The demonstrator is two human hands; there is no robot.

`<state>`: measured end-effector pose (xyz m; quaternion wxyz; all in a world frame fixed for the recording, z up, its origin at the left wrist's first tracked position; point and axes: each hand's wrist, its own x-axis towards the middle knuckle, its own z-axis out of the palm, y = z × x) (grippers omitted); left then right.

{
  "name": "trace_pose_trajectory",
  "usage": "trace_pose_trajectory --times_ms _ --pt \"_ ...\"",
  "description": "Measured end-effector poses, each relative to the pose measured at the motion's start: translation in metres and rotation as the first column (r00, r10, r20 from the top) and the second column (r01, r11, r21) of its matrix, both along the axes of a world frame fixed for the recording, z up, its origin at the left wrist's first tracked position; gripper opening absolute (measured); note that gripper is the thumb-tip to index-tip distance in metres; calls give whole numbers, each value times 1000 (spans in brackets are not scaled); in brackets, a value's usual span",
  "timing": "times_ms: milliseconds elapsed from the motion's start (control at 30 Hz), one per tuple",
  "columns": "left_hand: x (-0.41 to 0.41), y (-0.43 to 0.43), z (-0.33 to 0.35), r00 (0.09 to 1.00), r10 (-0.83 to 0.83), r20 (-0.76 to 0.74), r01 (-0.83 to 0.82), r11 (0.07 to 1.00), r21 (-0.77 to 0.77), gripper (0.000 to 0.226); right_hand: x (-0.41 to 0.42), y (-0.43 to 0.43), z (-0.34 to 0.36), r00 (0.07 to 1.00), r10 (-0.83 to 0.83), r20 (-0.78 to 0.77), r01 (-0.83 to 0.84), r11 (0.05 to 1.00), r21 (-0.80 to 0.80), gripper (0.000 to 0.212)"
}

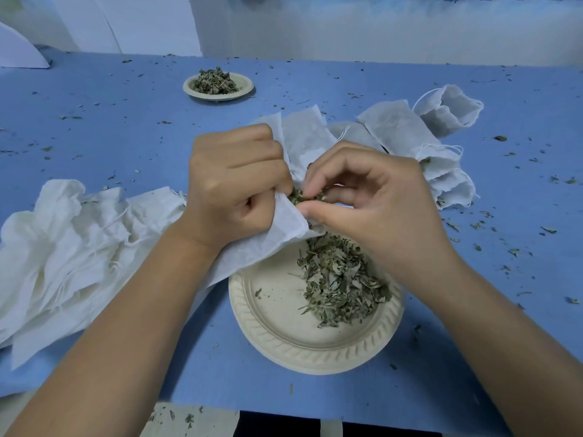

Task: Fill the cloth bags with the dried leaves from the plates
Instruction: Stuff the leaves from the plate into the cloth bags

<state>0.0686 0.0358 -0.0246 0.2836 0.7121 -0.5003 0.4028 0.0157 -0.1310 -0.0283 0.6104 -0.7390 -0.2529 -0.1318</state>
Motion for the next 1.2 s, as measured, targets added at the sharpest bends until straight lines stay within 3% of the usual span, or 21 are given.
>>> trace_pose_trajectory --times_ms 133,200,300,367,467,500,567,633,667,733,800,867,967,1033,1100,1200 --pt "-1 -1 1 1000 -13 -2 13 1000 -3 27 -2 10 -8 965 -5 264 87 950 -301 10" --pt "0 2 2 1000 -8 -6 8 1000 -4 28 0 3 -5 977 33 213 41 941 -335 12" --pt "1 4 4 1000 -9 -6 8 1000 -13 27 1 -7 3 965 -8 262 84 956 -281 34" --pt "0 2 4 1000 -22 10 22 1000 -21 26 -2 -3 1 963 78 258 34 914 -404 44" --pt "-1 1 3 998 -21 58 20 1000 7 28 -6 9 -9 980 164 113 -61 787 -613 44" --pt "0 2 3 998 -18 55 17 1000 22 28 -5 8 -7 987 159 29 -113 804 -584 46" --pt "2 5 4 999 9 34 -10 999 41 25 -5 0 7 984 89 -153 -137 931 -338 46" --pt "3 9 7 998 48 28 -50 998 49 24 0 -17 20 982 3 -191 -23 994 -104 50" --pt "3 11 8 998 57 22 -58 997 46 25 3 -25 25 980 -52 -190 28 992 -126 56" --pt "3 11 8 998 54 11 -55 998 29 26 7 -34 25 957 -111 -270 1 925 -379 61" --pt "2 9 7 999 44 8 -45 999 18 26 5 -28 17 891 -55 -452 -227 806 -546 52" --pt "2 9 6 999 40 0 -40 999 9 26 3 -18 10 850 8 -526 -359 741 -568 35" --pt "3 11 7 999 49 -8 -49 999 -10 26 6 -19 9 907 48 -418 -299 772 -561 5" --pt "3 10 7 999 51 -9 -51 999 -16 25 8 -24 9 942 64 -331 -272 723 -635 23" --pt "2 9 6 999 49 -10 -49 999 -13 26 6 -20 5 932 134 -337 -344 620 -705 44" --pt "3 9 6 999 37 -14 -37 999 -10 26 2 -3 -5 936 194 -293 -351 566 -746 39"
